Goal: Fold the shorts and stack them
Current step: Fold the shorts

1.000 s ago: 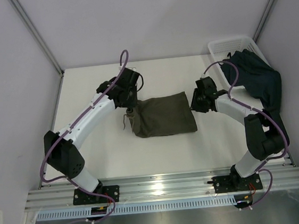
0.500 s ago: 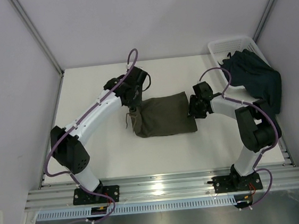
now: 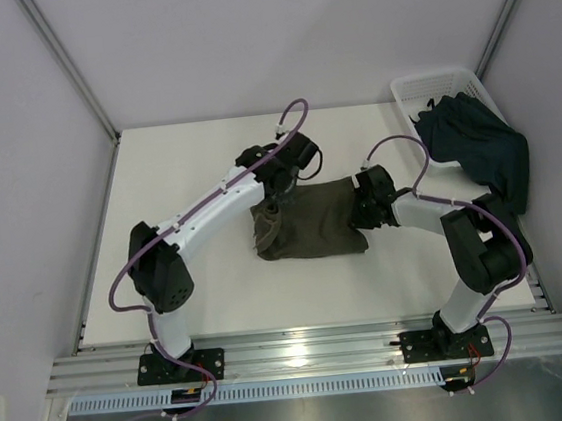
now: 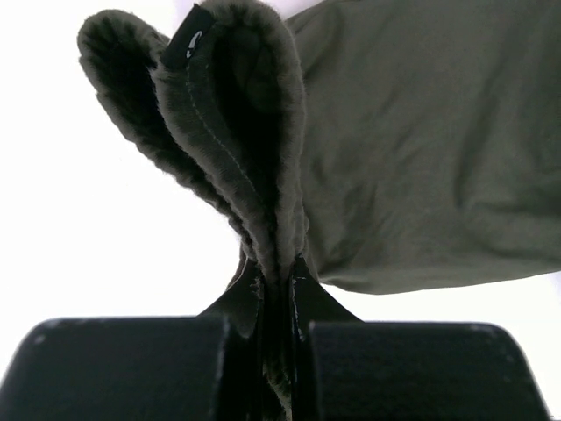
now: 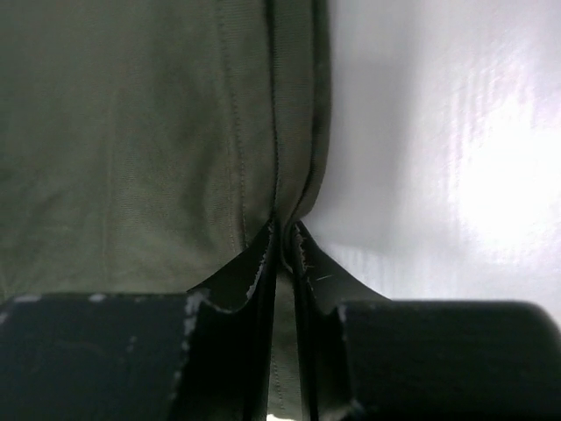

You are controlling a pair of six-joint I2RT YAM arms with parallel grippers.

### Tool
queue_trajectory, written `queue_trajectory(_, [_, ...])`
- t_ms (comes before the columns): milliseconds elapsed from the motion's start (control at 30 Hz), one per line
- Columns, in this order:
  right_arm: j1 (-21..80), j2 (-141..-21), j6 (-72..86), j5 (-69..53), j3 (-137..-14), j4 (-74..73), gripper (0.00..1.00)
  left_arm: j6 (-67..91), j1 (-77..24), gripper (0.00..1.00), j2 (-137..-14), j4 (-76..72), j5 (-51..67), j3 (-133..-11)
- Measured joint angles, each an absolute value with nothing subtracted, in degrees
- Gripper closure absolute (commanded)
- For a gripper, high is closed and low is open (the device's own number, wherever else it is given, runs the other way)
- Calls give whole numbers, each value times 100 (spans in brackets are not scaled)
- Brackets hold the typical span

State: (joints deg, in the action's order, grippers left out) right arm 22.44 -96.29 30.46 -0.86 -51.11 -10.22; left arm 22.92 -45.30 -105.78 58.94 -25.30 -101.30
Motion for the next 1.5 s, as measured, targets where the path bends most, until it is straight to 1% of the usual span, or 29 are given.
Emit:
queue_trajectory(200, [2368, -9524, 3194, -91, -4890, -755, 88, 2344, -4963, 100, -11170, 6285, -2827, -10895])
queue_trajectory(333, [2366, -9509, 3253, -84, -4858, -711, 92, 2403, -5269, 100, -11596, 6606, -3035, -11507])
queue_trajectory(367, [2366, -9504, 3260, -82, -4856, -716, 95, 2412, -5321, 100, -11681, 6661, -3059, -11620])
queue_trajectory(433, [2370, -9502, 3273, -51, -4856, -727, 97, 2425, -5393, 100, -11782, 6726, -3103, -11738])
queue_trajectory(567, [2377, -9435, 3286, 84, -4856, -888, 100, 2460, -5465, 100, -11837, 6838, -3131, -11797])
queue_trajectory(1333, [2220, -9266, 3365, 388, -4823, -1319, 100, 2502, -5638, 100, -11878, 6785, -3044, -11974])
queue_trajectory(1500, [2353, -9255, 3413, 513, -4823, -1330, 100, 2488, -5537, 100, -11677, 6665, -3133, -11666])
